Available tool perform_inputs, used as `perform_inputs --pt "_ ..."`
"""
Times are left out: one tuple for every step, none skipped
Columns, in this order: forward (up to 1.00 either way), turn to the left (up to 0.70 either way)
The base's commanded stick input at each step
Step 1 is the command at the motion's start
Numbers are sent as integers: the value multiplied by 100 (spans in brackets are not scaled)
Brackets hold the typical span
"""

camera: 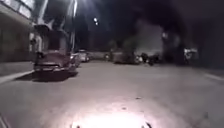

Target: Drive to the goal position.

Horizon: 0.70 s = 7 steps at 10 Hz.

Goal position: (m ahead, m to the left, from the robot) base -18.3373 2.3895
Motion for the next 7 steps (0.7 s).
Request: perform_inputs --pt "0 -85" --pt "0 -85" --pt "0 -85" --pt "0 -85" --pt "0 -85" --pt "0 -85" --pt "0 -85"
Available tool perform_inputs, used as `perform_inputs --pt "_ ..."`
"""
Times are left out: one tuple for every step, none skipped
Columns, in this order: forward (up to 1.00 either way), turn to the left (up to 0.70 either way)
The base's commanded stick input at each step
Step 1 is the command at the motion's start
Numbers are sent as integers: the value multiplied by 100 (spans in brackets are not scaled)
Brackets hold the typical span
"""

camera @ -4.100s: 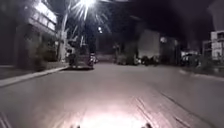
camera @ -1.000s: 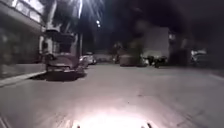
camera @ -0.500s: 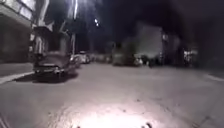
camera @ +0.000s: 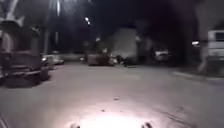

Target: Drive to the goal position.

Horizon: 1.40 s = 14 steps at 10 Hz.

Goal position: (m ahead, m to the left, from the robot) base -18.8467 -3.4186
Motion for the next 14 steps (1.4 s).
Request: perform_inputs --pt "0 -85" --pt "0 -85" --pt "0 -85" --pt "0 -85" --pt "0 -85" --pt "0 -85" --pt "0 -85" --pt "0 -85" --pt "0 -85" --pt "0 -85" --pt "0 -85" --pt "0 -48" --pt "0 -10" --pt "0 0"
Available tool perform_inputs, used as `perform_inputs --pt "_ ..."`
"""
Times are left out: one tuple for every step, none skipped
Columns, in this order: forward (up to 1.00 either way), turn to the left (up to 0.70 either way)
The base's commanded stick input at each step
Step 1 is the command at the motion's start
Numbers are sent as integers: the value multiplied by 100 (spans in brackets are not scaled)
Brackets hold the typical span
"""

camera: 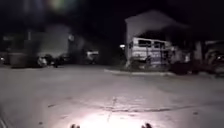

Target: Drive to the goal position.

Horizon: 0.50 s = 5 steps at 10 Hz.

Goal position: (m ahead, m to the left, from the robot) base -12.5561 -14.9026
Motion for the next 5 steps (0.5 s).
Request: perform_inputs --pt "0 0" --pt "0 0" --pt "0 -35" --pt "0 -77" --pt "0 -85"
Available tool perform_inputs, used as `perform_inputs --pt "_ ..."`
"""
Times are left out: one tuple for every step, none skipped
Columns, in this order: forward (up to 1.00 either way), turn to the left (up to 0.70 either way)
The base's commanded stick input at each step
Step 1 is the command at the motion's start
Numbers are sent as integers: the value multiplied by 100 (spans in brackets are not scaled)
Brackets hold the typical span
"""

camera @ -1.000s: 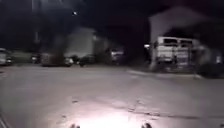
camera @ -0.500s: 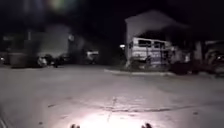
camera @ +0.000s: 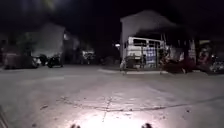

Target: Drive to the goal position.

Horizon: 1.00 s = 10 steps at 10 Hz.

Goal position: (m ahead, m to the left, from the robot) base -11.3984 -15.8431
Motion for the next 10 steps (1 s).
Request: perform_inputs --pt "0 -85" --pt "0 -85" --pt "0 -85" --pt "0 -85" --pt "0 -85" --pt "0 -85" --pt "0 -62" --pt "0 -12" --pt "0 0" --pt "0 0"
